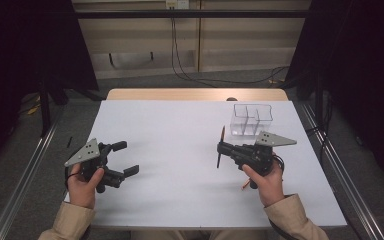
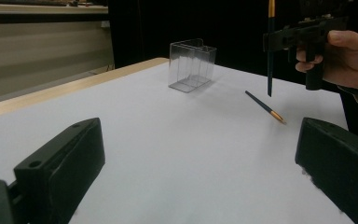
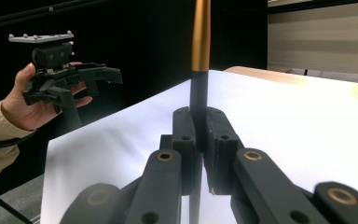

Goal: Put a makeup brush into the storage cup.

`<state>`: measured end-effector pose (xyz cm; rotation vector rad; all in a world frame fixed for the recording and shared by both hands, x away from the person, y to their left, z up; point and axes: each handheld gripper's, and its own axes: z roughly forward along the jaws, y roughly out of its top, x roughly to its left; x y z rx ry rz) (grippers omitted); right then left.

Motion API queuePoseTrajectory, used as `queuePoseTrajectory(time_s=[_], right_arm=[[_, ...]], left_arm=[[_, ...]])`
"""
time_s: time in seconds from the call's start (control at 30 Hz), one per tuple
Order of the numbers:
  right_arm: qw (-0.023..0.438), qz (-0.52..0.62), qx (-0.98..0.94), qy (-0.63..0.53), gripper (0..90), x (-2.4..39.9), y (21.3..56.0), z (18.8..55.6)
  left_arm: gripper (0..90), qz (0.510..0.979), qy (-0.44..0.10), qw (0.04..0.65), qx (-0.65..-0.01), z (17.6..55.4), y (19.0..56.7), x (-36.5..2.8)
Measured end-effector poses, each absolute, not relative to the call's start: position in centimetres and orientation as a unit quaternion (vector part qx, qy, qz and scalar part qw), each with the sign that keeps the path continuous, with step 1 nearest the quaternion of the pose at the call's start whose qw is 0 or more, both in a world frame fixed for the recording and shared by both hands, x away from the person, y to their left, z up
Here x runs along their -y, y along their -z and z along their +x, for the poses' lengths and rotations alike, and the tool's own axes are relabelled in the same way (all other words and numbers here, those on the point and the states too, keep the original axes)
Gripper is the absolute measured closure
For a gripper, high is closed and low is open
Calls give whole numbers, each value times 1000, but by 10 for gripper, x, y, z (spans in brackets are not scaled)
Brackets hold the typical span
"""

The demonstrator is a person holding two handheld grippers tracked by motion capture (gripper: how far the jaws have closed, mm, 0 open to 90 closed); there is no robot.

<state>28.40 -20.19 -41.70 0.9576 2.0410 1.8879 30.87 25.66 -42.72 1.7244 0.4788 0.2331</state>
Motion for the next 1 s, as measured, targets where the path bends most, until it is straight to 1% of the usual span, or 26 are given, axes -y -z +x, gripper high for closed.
queuePoseTrajectory(time_s=[0.37,1.0], right_arm=[[116,323,-695,-632,839,205,414,287],[158,337,-693,-617,839,233,399,303]], left_arm=[[9,752,-98,618,-208,308,428,-258],[9,752,-94,619,-206,309,429,-257]])
